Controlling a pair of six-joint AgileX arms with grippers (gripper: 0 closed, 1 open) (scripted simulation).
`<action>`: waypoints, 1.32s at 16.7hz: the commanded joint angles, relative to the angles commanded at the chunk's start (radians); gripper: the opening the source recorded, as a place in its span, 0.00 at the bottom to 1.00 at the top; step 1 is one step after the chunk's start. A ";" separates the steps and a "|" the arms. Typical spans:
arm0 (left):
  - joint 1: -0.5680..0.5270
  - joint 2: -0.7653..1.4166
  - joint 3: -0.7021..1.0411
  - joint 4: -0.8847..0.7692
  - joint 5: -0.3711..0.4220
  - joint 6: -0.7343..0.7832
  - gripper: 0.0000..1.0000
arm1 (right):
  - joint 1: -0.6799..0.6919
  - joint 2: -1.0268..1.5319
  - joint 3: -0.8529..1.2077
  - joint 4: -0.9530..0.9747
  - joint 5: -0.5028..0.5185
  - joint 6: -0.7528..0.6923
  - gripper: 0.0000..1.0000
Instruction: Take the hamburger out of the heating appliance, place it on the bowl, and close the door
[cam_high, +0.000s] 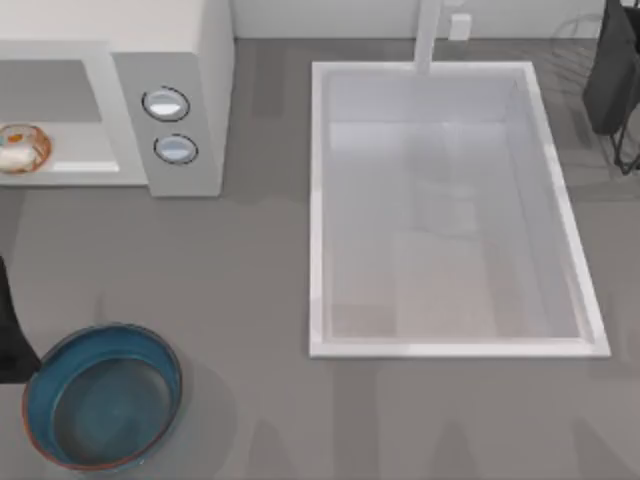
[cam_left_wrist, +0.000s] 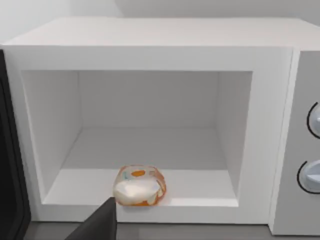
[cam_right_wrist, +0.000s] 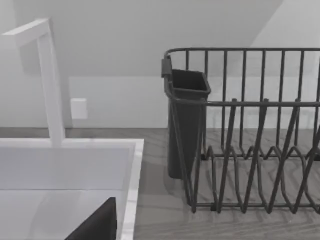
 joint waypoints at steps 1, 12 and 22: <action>0.000 0.000 0.000 0.000 0.000 0.000 1.00 | 0.000 0.000 0.000 0.000 0.000 0.000 1.00; 0.016 0.217 0.094 0.128 0.020 0.008 1.00 | 0.000 0.000 0.000 0.000 0.000 0.000 1.00; 0.082 1.241 0.466 0.638 0.099 0.039 1.00 | 0.000 0.000 0.000 0.000 0.000 0.000 1.00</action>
